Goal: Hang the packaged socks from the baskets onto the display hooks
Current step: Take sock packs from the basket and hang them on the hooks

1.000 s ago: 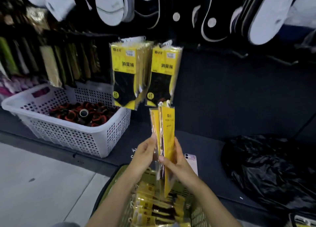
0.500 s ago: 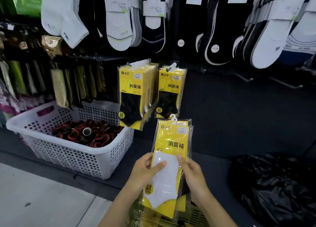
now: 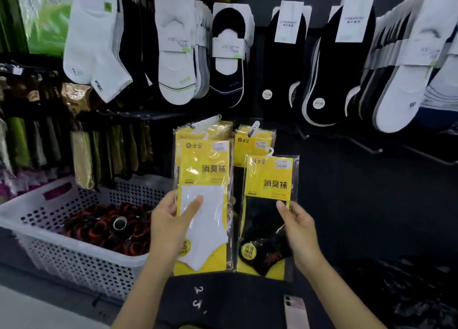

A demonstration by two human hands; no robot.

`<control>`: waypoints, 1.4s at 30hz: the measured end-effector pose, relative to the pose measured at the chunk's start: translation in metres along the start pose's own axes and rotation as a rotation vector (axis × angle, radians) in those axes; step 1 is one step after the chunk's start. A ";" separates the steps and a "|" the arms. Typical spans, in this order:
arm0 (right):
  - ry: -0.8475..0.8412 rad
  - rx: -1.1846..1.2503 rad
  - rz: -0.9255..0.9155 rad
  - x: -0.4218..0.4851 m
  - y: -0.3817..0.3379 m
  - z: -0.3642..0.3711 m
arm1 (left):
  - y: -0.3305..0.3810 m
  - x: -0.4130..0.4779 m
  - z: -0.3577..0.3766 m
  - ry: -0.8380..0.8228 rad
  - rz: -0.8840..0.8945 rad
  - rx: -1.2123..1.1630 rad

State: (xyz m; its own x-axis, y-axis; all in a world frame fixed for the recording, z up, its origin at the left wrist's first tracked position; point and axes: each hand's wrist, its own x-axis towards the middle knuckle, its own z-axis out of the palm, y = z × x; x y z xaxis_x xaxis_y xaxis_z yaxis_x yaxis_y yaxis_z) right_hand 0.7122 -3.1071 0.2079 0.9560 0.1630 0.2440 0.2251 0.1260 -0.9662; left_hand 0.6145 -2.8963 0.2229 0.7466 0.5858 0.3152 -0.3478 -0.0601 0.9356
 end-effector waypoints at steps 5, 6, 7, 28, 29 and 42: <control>0.002 -0.017 -0.045 0.042 -0.014 0.023 | 0.002 0.013 -0.018 0.128 0.028 -0.070; -0.002 -0.026 -0.048 0.048 -0.014 0.028 | 0.002 0.014 -0.020 0.137 0.027 -0.072; -0.001 -0.033 -0.045 0.054 -0.014 0.033 | 0.003 0.016 -0.022 0.141 0.025 -0.074; -0.066 0.044 0.176 0.027 -0.013 0.061 | -0.001 0.005 -0.002 0.027 -0.040 -0.082; -0.165 0.039 0.162 0.018 -0.019 0.066 | -0.001 0.003 0.003 0.000 -0.041 -0.079; 0.014 0.124 -0.068 0.005 -0.041 0.046 | -0.003 -0.015 0.027 -0.318 -0.095 0.023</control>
State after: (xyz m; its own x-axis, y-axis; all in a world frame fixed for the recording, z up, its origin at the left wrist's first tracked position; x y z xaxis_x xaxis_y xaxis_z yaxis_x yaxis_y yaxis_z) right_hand 0.6992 -3.0666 0.2524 0.9421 0.1360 0.3066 0.2654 0.2564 -0.9294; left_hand 0.6197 -2.9272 0.2201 0.9162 0.3079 0.2563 -0.2575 -0.0375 0.9655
